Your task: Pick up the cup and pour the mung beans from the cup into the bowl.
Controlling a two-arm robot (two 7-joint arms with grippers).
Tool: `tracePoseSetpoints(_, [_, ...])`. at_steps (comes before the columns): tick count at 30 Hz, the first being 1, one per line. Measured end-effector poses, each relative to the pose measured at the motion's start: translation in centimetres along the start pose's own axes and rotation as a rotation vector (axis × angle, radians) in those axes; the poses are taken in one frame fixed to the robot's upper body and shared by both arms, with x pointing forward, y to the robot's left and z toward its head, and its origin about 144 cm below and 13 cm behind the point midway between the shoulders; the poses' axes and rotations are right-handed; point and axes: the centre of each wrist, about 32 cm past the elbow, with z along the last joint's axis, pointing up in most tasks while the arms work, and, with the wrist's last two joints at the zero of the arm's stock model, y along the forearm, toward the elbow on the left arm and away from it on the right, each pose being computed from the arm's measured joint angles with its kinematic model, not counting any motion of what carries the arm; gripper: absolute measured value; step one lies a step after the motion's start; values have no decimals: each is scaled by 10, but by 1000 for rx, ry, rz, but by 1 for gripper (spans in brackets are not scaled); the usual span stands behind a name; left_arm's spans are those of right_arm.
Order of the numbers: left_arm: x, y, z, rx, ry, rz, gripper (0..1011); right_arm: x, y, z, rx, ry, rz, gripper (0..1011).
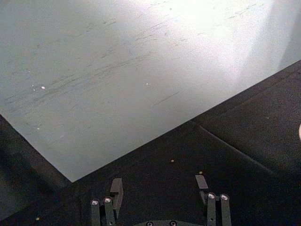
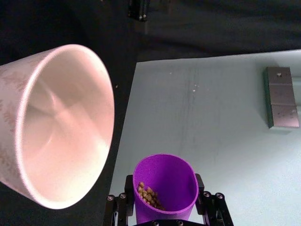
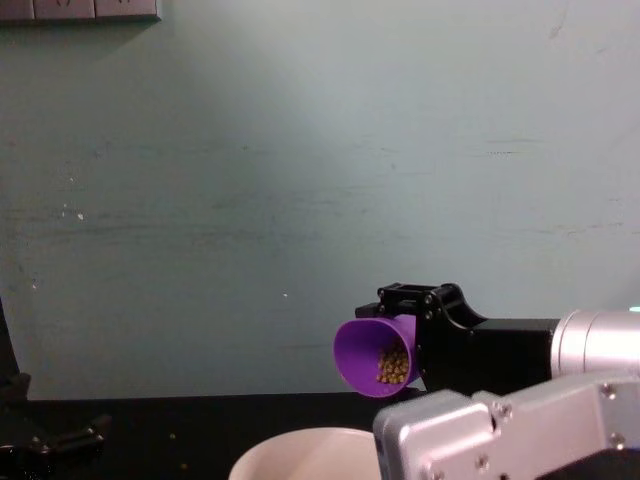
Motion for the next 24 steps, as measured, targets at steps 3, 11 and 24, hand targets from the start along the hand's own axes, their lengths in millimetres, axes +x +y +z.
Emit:
tracePoseSetpoints(3, [0,0,0,0,0,0,1000,-2,-1,2,-3,-41,-2,729])
tracePoseSetpoints(11, [0,0,0,0,0,0,1000,-6,0,7,-12,-120,2,729])
tracePoseSetpoints(24, [0,0,0,0,0,0,1000,-10,1,13,-20,-193,10,729])
